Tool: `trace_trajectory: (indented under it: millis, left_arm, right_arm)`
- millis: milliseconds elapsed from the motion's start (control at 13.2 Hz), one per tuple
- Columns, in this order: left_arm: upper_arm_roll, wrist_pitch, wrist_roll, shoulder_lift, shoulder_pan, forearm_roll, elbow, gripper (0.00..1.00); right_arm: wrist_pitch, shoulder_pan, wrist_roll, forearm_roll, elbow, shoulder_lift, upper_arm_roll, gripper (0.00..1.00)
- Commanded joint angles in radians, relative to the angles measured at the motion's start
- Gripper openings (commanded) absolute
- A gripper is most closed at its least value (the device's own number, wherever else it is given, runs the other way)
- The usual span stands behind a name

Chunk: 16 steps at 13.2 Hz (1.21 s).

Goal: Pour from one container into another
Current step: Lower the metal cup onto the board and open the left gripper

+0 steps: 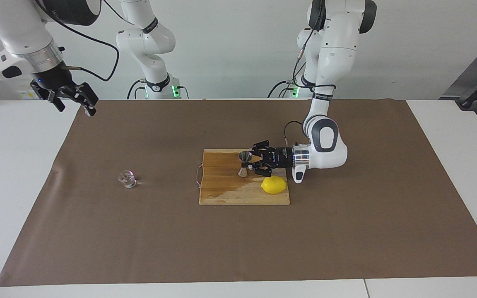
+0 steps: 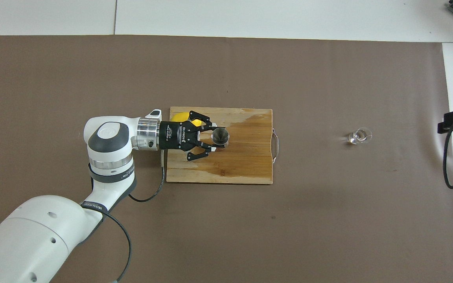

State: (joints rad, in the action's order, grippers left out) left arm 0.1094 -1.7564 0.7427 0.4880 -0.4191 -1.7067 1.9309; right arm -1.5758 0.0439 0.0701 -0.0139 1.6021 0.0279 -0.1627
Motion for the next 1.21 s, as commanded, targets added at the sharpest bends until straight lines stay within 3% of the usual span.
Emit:
trace_trajectory:
  millis: [0,530,606,681,757,833,908,1136]
  left_arm:
    - [0.023,-0.018,-0.016,0.003,-0.032,-0.034,0.016,0.43]
    - [0.035,-0.018,-0.028,0.021,-0.040,-0.036,0.014,0.44]
    - [0.035,-0.017,-0.026,0.021,-0.040,-0.037,0.014,0.49]
    - [0.035,-0.017,-0.026,0.021,-0.040,-0.039,0.014,0.62]
    - [0.035,-0.017,-0.020,0.021,-0.040,-0.039,0.013,0.82]
    - [0.035,-0.017,-0.017,0.021,-0.040,-0.045,0.014,0.93]
    - [0.035,-0.015,-0.016,0.021,-0.040,-0.047,0.014,1.00]
    - [0.035,-0.014,-0.014,0.021,-0.040,-0.050,0.014,1.00]
  right_arm:
    - [0.010,-0.012,0.014,0.003,0.001,0.009,0.009,1.00]
    - [0.010,-0.012,0.014,0.003,0.001,0.009,0.009,1.00]
    - [0.010,-0.012,0.014,0.003,0.001,0.009,0.009,1.00]
    - [0.010,-0.012,0.016,0.003,0.001,0.009,0.009,1.00]
    - [0.010,-0.012,0.014,0.003,0.001,0.009,0.009,1.00]
    - [0.010,-0.012,0.016,0.003,0.001,0.009,0.009,1.00]
    - [0.010,-0.012,0.014,0.003,0.001,0.009,0.009,1.00]
    - [0.010,-0.012,0.016,0.003,0.001,0.009,0.009,1.00]
